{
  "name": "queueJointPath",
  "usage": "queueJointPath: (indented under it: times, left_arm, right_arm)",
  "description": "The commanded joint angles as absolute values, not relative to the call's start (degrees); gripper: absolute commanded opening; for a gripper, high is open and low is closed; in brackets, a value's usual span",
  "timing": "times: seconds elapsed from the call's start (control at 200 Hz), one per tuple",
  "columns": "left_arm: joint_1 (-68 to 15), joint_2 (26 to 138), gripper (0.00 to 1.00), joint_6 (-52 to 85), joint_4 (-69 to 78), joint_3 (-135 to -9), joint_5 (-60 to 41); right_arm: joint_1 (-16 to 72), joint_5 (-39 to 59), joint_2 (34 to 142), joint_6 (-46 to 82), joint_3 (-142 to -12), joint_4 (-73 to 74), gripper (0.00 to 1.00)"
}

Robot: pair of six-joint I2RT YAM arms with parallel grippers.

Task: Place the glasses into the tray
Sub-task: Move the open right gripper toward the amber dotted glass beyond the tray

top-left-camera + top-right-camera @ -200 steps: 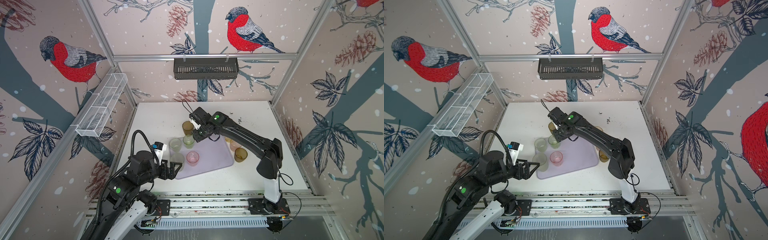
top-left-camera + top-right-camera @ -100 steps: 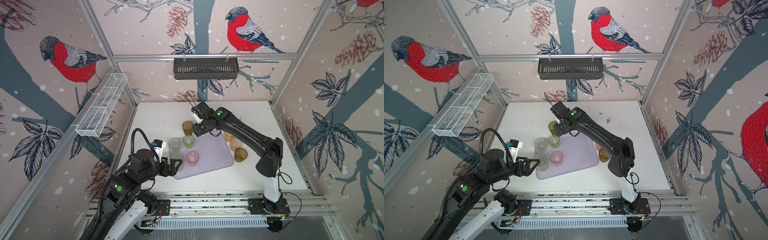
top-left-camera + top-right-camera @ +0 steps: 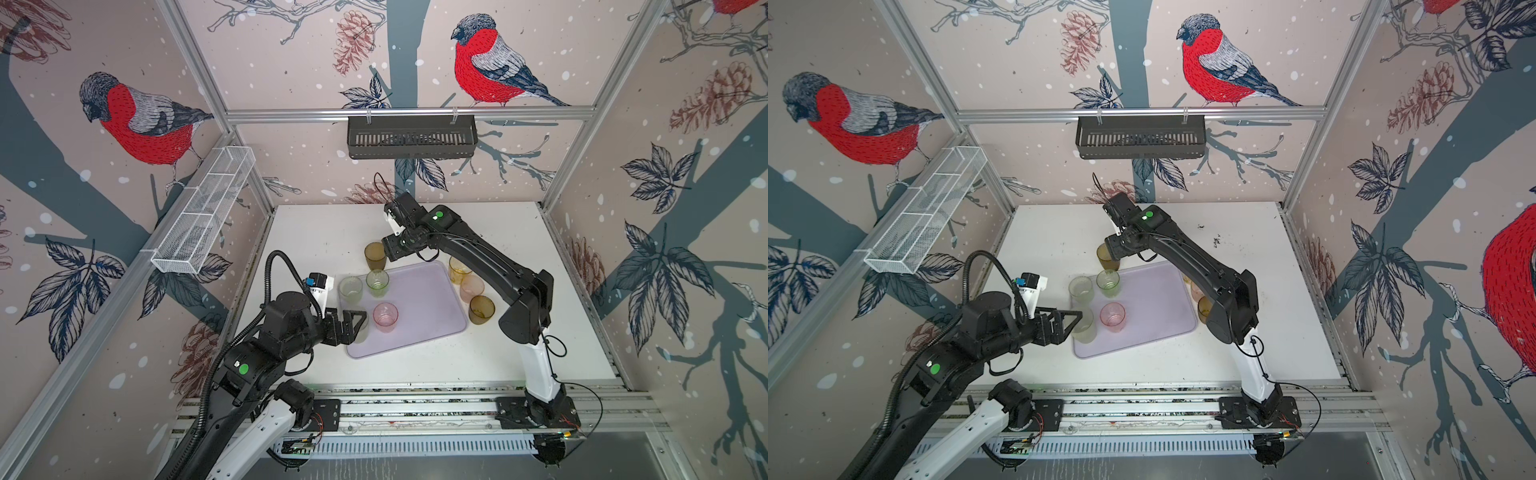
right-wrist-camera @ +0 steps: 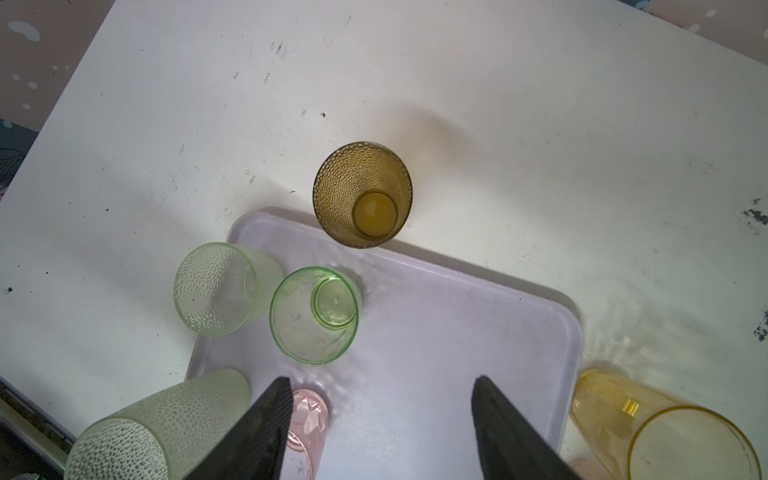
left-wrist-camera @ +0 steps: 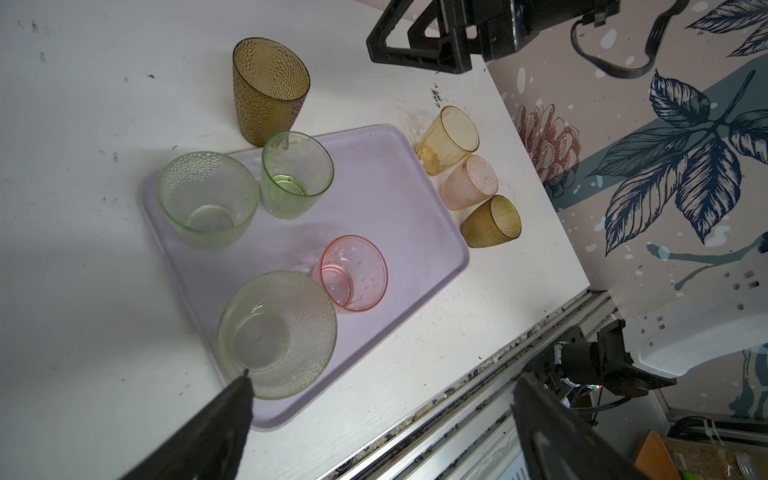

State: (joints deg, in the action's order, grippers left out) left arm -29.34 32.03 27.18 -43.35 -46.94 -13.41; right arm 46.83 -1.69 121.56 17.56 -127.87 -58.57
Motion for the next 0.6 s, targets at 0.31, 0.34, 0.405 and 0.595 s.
queueJointPath:
  times: [0.31,0.34,0.405,0.595]
  left_arm:
    - [-29.4,35.2,0.97,27.44,-37.36,-48.01,-13.97]
    - [-29.36,35.4,0.97,27.49,-37.11,-48.14,-14.06]
    - [-29.36,35.93,0.97,27.42,-37.08,-48.33,-14.06]
    - [-29.36,37.38,0.97,26.32,-38.2,-49.59,-14.85]
  right_arm:
    - [44.93,0.59,124.4,16.45,-129.37,-54.34,0.71]
    - [44.79,0.78,124.61,16.45,-129.38,-54.02,0.71]
    - [44.65,1.29,125.1,16.49,-129.61,-53.41,0.71]
    - [43.78,2.32,127.39,16.58,-131.42,-51.88,0.71]
